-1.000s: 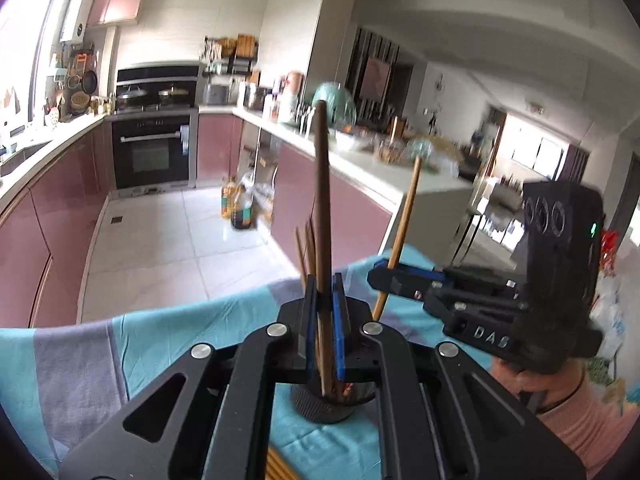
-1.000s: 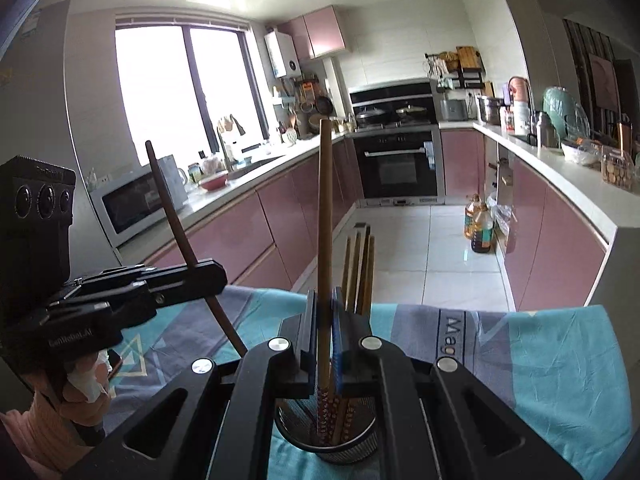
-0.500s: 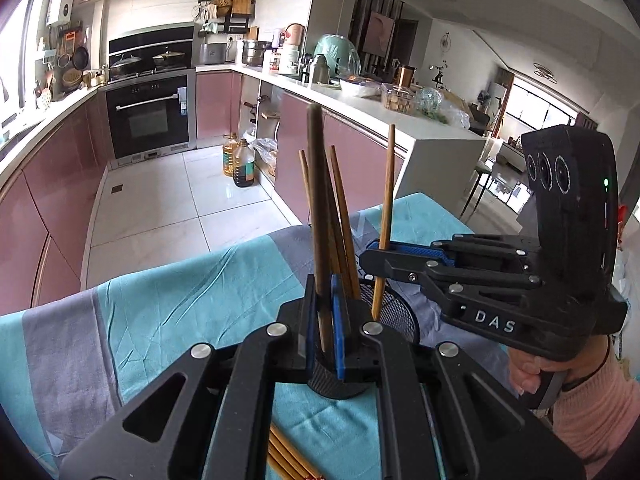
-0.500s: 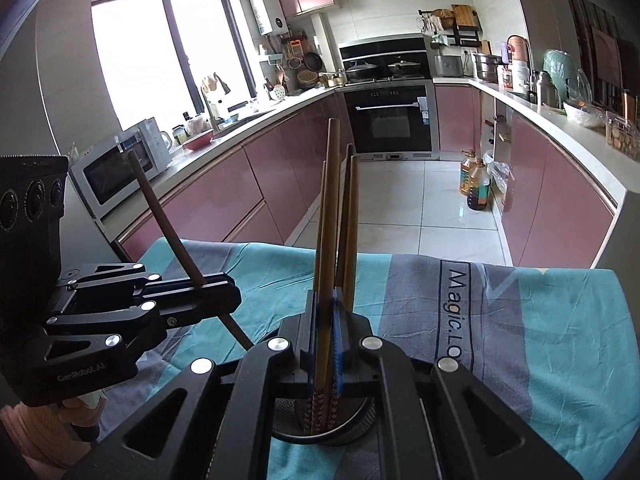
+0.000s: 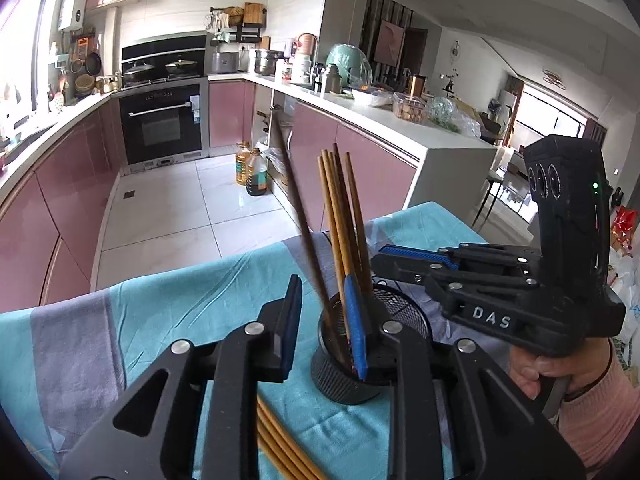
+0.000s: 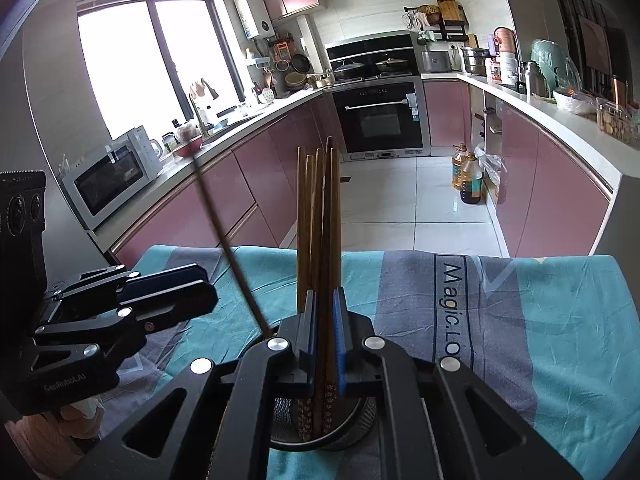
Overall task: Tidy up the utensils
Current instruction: 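Lower the left tool's chopstick into the holder while the right tool releases its chopstick there, then move both open tools back down to the chopsticks on the cloth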
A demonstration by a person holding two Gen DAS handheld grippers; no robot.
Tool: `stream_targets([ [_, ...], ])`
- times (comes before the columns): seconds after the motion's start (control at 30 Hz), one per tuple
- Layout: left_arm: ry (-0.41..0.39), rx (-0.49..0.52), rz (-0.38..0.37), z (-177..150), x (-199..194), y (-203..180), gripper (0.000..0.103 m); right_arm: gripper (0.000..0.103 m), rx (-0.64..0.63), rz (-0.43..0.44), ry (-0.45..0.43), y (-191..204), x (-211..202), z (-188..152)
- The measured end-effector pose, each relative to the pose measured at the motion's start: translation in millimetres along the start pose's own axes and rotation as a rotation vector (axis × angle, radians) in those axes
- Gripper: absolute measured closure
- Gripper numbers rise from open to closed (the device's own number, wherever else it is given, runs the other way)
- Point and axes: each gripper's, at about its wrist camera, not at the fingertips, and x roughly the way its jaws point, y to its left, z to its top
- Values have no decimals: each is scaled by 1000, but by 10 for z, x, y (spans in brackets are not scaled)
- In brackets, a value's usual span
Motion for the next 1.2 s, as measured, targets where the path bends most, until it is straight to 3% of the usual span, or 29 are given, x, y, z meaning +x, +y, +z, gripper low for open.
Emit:
stream_targets([
  [0.2,-33,-4,12,-132,-185,70,81,94,-21,42,-25,70,-169,-102],
  [0.33,-27,-26,22,-347,-301,201,76,87,-53,92,-41,191,-319,-214],
  [0.47,23,-51,39,-633,-296,288,75,84,-82,163,-16,352,-376,-438],
  [0.63,134,-90,50,-1088,-151,396,74,83,-91,213,104,516,-126,-807],
  [0.9,219,-134,73,-1531,-10,510,73,80,-79,194,236,646,251,-1161],
  [1.2,231,-175,72,-1663,-19,552,73,80,-99,160,264,803,419,-1234],
])
